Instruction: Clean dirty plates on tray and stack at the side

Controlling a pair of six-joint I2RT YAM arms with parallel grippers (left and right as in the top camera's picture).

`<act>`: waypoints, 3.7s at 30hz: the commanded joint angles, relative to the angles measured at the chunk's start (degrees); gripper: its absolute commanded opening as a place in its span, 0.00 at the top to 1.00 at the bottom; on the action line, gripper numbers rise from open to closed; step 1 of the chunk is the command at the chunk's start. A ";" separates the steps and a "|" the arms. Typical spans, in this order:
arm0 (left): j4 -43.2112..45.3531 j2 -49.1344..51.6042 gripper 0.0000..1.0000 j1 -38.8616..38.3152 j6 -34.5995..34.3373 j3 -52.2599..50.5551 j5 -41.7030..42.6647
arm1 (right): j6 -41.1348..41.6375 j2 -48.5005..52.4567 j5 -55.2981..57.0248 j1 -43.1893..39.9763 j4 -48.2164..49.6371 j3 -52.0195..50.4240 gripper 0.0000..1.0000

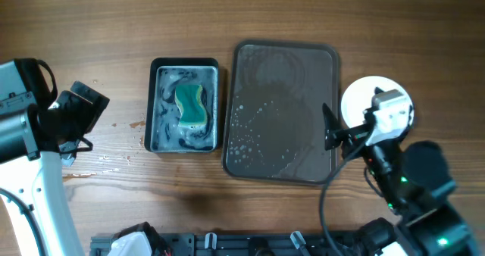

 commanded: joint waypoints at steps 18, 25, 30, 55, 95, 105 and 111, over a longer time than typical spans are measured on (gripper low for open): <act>-0.02 -0.31 0.00 0.42 0.48 0.63 0.04 | -0.61 -30.69 -8.11 -13.55 26.14 -39.76 0.00; -0.02 -0.31 0.00 0.42 0.48 0.63 0.04 | -0.61 -30.32 -8.17 -13.55 21.44 -39.74 0.00; -0.02 -0.31 0.00 0.42 0.48 0.63 0.04 | -0.61 -29.66 -8.15 -13.55 21.40 -39.74 0.00; 36.02 -26.40 0.00 -18.21 16.04 -15.89 1.60 | -0.61 -29.66 -8.15 -13.55 21.40 -39.74 0.00; 73.75 -69.96 0.00 -21.29 16.81 -80.94 5.62 | -0.59 -29.66 -8.15 -13.55 21.40 -39.74 0.00; 73.75 -69.96 0.00 -21.29 16.81 -80.94 5.62 | -0.61 -29.66 -8.15 -13.55 21.40 -39.74 0.00; 73.75 -69.96 0.00 -21.29 16.81 -80.94 5.62 | -0.61 -29.66 -8.15 -13.55 21.40 -39.74 0.00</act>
